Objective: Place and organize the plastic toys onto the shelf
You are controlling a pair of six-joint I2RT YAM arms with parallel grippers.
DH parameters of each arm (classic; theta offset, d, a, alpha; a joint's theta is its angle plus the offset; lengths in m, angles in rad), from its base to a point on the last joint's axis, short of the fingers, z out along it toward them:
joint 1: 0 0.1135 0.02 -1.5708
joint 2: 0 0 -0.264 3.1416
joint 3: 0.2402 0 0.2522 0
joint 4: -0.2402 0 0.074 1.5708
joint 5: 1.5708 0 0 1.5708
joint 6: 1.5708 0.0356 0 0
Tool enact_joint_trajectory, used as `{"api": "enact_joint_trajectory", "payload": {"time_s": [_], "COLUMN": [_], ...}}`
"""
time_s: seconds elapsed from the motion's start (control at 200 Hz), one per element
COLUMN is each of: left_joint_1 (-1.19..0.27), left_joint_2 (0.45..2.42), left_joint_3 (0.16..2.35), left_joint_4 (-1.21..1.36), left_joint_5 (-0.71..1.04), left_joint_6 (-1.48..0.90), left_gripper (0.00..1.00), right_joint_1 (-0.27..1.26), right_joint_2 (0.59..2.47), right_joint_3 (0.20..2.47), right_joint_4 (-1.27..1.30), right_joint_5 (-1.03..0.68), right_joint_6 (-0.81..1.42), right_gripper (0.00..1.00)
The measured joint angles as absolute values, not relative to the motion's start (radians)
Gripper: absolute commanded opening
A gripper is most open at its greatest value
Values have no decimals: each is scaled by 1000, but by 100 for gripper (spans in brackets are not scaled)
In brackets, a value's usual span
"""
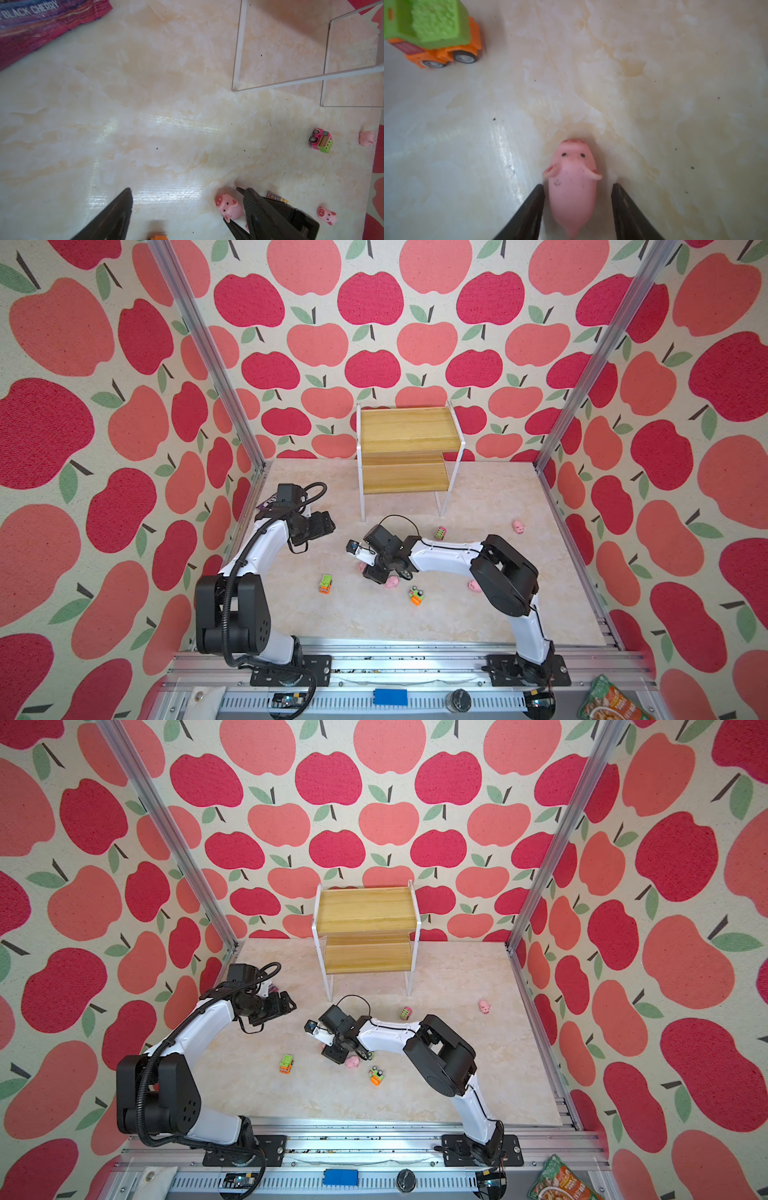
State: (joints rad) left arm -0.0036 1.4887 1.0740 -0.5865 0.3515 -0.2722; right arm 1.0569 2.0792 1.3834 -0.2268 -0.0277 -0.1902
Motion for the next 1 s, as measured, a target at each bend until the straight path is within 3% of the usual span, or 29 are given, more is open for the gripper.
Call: {"api": "enact_joint_trajectory", "payload": {"time_s": [0.515, 1.001], "left_joint_1": [-39, -309], "left_joint_2": [1434, 1341], "left_joint_3": [1020, 912], "left_joint_4": [-521, -443], "left_joint_5": [385, 327], "left_joint_6": [-244, -131], "left_gripper": [86, 82], "right_joint_1": [957, 879], "right_joint_2": [2058, 1963], "right_joint_3": [1284, 1143], "right_joint_4": [-54, 20], "right_joint_5": [-71, -96], "right_joint_6": [-174, -167], "right_gripper": [58, 61]}}
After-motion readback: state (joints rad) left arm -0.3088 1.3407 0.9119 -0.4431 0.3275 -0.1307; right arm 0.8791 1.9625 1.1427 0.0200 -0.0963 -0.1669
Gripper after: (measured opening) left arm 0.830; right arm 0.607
